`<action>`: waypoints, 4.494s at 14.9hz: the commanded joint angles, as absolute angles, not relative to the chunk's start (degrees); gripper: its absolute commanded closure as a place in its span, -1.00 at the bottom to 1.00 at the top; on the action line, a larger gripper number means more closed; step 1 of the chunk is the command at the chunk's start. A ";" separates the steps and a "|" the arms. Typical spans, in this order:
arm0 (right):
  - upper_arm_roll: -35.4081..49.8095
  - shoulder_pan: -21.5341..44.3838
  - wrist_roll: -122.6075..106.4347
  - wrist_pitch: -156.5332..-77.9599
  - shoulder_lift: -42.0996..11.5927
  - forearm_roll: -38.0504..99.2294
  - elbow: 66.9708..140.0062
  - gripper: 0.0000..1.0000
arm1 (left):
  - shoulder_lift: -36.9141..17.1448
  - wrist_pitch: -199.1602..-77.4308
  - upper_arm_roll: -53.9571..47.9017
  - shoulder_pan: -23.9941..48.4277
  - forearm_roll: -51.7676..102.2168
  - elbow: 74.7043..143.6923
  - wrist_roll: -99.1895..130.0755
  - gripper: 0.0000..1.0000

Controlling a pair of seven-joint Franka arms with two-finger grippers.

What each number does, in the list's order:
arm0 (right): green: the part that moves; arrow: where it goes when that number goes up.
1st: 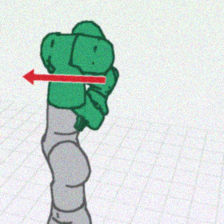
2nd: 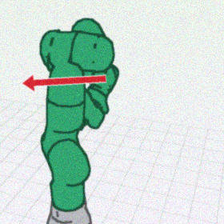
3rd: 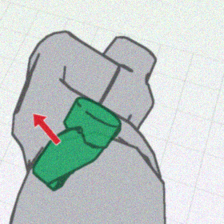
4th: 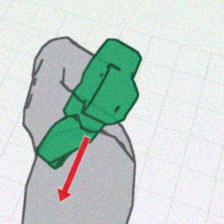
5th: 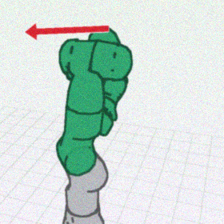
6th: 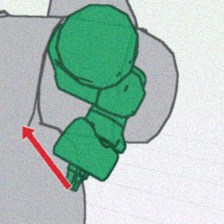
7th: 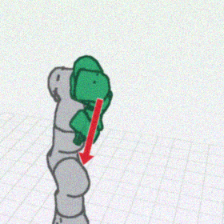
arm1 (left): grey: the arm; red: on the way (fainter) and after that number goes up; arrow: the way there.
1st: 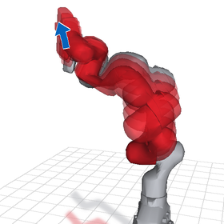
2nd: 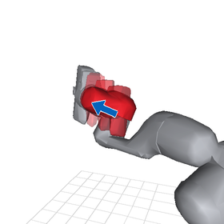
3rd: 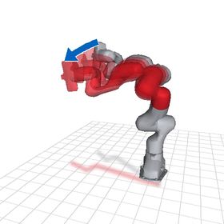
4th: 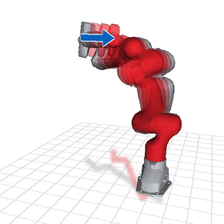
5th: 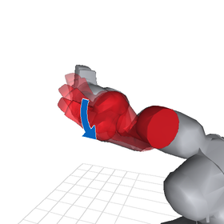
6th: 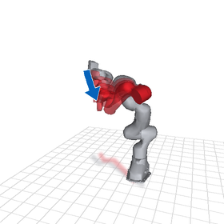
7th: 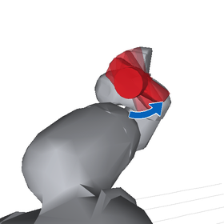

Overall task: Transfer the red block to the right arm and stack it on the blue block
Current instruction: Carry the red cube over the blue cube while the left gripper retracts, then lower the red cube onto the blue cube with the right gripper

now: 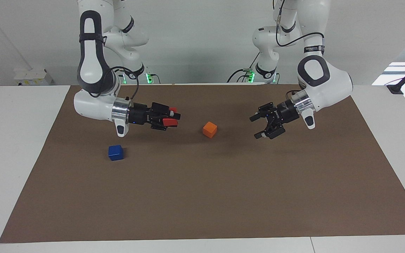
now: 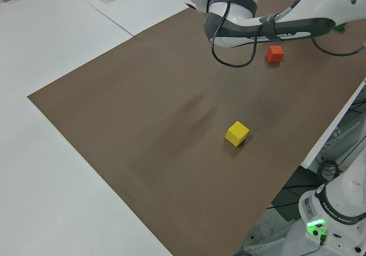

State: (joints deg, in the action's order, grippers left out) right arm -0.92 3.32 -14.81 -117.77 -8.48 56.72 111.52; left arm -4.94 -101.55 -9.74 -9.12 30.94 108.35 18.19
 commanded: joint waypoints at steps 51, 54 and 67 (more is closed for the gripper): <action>-0.26 2.81 1.84 -136.33 -11.69 -10.90 118.92 1.00 | -1.23 -86.31 -5.98 -2.29 -1.67 90.26 -5.54 -1.00; -0.26 2.73 1.76 -135.26 -11.16 -10.90 119.26 1.00 | -0.97 -86.22 -5.98 -2.29 -1.67 90.26 -5.54 -1.00; -0.26 1.14 -0.61 -137.81 -10.90 -10.90 121.03 1.00 | -0.97 -86.22 -5.98 -2.11 -1.49 90.17 -5.54 -1.00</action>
